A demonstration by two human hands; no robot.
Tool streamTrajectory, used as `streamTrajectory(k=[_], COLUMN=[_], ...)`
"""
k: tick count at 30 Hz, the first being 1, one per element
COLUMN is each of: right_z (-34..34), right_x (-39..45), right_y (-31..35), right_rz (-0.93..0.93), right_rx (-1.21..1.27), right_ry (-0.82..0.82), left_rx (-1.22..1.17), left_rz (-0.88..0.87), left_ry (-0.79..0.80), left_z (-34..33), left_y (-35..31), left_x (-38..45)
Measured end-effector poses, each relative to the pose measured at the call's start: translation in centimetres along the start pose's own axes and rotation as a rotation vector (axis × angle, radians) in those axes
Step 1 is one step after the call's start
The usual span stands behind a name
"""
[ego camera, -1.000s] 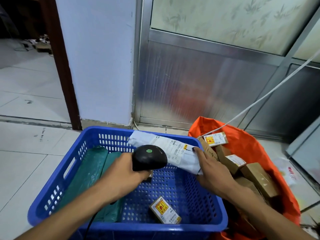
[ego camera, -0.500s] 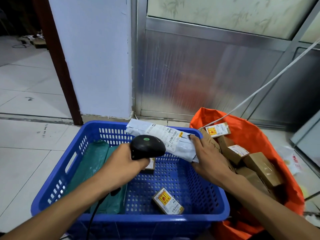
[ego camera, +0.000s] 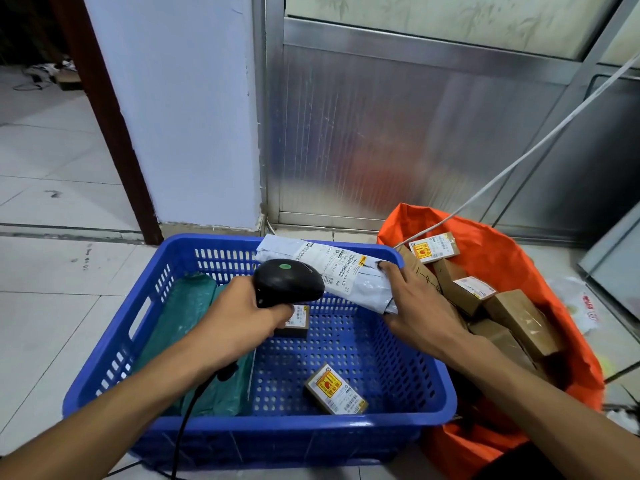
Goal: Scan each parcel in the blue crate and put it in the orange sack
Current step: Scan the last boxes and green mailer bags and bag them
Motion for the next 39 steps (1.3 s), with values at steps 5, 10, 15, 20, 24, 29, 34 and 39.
streamTrajectory(k=[5, 10, 15, 20, 24, 29, 34, 39], right_z=[-0.1, -0.3, -0.3, -0.3, -0.2, 1.3, 3.0, 4.1], right_x=[0.0, 0.1, 0.1, 0.1, 0.2, 0.2, -0.8, -2.6], right_y=[0.0, -0.1, -0.3, -0.8, -1.8, -6.1, -10.5, -14.9], right_rz=[0.01, 0.006, 0.006, 0.0, -0.016, -0.149, -0.308, -0.458], right_rx=[0.0, 0.0, -0.003, 0.0, 0.016, 0.082, 0.142, 0.211], right_ry=[0.0, -0.002, -0.008, -0.003, -0.001, 0.011, 0.059, 0.032], left_rx=[0.011, 0.021, 0.018, 0.021, 0.036, 0.055, 0.047, 0.049], left_rz=[0.0, 0.006, 0.01, 0.019, 0.021, 0.019, 0.014, 0.017], left_ry=[-0.007, -0.005, -0.003, 0.007, 0.007, 0.0, -0.027, -0.018], left_z=[0.0, 0.0, 0.1, -0.1, -0.1, 0.2, 0.2, 0.2], left_y=[0.0, -0.2, -0.4, -0.3, -0.3, -0.4, -0.8, -1.0], left_x=[-0.1, -0.3, -0.5, -0.5, -0.6, -0.9, -1.3, -1.3])
Point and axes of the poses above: each hand's wrist, its own x-axis towards the middle knuckle, its own z-axis out of the back of the hand, y = z × x, the point moved 3 cm from there along x, towards the middle knuckle, and after that the axes turned 12 degrees about z, right-handed, at the moved point
